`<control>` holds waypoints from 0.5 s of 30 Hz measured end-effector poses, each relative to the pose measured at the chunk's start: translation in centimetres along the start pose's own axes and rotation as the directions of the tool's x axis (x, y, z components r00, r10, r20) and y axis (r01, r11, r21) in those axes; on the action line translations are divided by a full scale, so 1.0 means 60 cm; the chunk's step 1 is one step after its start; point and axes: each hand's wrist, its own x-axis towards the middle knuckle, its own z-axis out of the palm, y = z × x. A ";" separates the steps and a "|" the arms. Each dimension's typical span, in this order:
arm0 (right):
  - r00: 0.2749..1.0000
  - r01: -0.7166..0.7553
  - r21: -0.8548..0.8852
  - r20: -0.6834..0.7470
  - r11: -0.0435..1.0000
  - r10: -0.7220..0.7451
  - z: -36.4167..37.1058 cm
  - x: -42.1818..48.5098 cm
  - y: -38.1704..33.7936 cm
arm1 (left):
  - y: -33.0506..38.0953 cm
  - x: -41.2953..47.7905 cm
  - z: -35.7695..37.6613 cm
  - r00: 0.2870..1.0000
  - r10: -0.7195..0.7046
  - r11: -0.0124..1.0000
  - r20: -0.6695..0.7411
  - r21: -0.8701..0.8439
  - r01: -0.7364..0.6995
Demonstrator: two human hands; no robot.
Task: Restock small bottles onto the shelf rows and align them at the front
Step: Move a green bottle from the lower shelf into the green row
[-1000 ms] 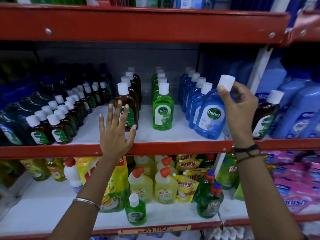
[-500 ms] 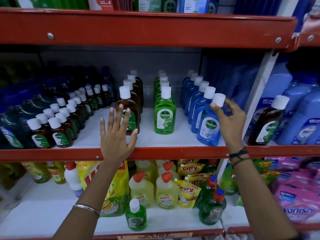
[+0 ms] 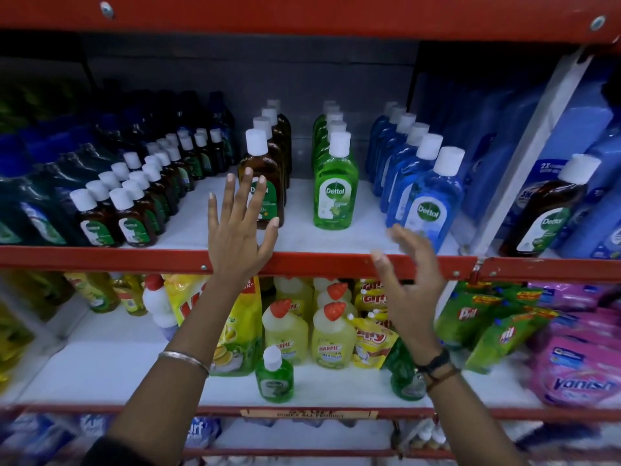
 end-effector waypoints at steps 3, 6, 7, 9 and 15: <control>0.957 -0.106 0.047 0.277 0.993 0.089 0.041 -0.090 0.022 | -0.005 -0.010 -0.003 0.999 -0.052 0.998 0.008 0.025 0.051; 0.817 -0.154 -0.080 0.550 0.985 0.172 0.081 -0.175 0.064 | -0.006 -0.015 -0.005 0.998 -0.060 0.997 0.029 0.040 0.059; 0.755 -0.175 -0.112 0.622 0.978 0.206 0.094 -0.198 0.078 | -0.006 -0.015 -0.005 0.998 -0.059 0.998 0.035 0.040 0.058; 0.627 -0.243 -0.157 0.727 0.957 0.279 0.116 -0.233 0.095 | -0.005 -0.015 -0.006 0.997 -0.063 0.997 0.047 0.042 0.061; 0.517 -0.458 -0.180 0.743 0.870 0.426 0.161 -0.276 0.118 | -0.004 -0.015 -0.010 0.996 -0.064 0.997 0.058 0.033 0.063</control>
